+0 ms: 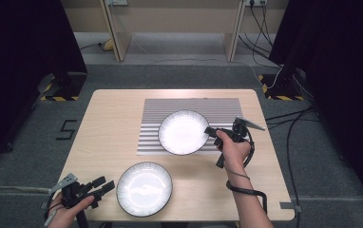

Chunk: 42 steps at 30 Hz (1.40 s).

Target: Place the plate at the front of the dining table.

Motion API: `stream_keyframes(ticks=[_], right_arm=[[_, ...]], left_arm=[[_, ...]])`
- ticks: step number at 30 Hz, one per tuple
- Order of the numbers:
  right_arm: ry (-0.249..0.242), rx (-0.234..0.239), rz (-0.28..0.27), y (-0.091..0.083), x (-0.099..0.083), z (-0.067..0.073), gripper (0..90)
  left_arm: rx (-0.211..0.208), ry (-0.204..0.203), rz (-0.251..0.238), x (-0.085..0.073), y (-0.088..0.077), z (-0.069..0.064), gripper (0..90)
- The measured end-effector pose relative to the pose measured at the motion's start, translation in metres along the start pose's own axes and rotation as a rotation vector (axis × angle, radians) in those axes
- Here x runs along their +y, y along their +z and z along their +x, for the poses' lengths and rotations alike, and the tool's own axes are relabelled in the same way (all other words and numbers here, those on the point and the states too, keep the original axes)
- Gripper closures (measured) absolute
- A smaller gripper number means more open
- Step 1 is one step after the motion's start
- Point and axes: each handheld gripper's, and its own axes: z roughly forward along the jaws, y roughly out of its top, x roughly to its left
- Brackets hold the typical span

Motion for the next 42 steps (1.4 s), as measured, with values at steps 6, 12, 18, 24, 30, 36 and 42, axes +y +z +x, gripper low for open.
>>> stream_keyframes(ticks=[6, 12, 18, 24, 30, 36, 42], right_arm=[[0.013, 0.003, -0.005, 0.002, 0.002, 0.000, 77.8], [0.015, 0.006, -0.011, 0.005, 0.003, 0.000, 77.8], [0.011, 0.002, -0.008, 0.009, 0.004, -0.001, 77.8], [0.021, 0.002, -0.016, 0.011, 0.007, 0.000, 77.8], [0.023, -0.004, -0.023, 0.012, 0.011, -0.001, 77.8], [0.036, -0.008, -0.028, 0.013, 0.014, -0.003, 77.7], [0.054, -0.009, -0.036, 0.016, 0.016, -0.005, 77.7]], left_arm=[[-0.001, -0.001, 0.000, 0.000, 0.000, 0.000, 36.8], [0.000, 0.001, -0.001, 0.000, 0.000, 0.000, 36.7], [-0.001, 0.000, 0.000, 0.000, 0.000, 0.000, 36.7], [-0.003, 0.000, 0.002, 0.001, 0.001, 0.000, 36.8], [-0.006, 0.001, 0.003, 0.001, 0.001, 0.000, 36.8], [-0.006, 0.001, 0.006, 0.001, 0.002, 0.000, 36.7], [-0.006, 0.001, 0.006, 0.001, 0.002, 0.001, 36.7]])
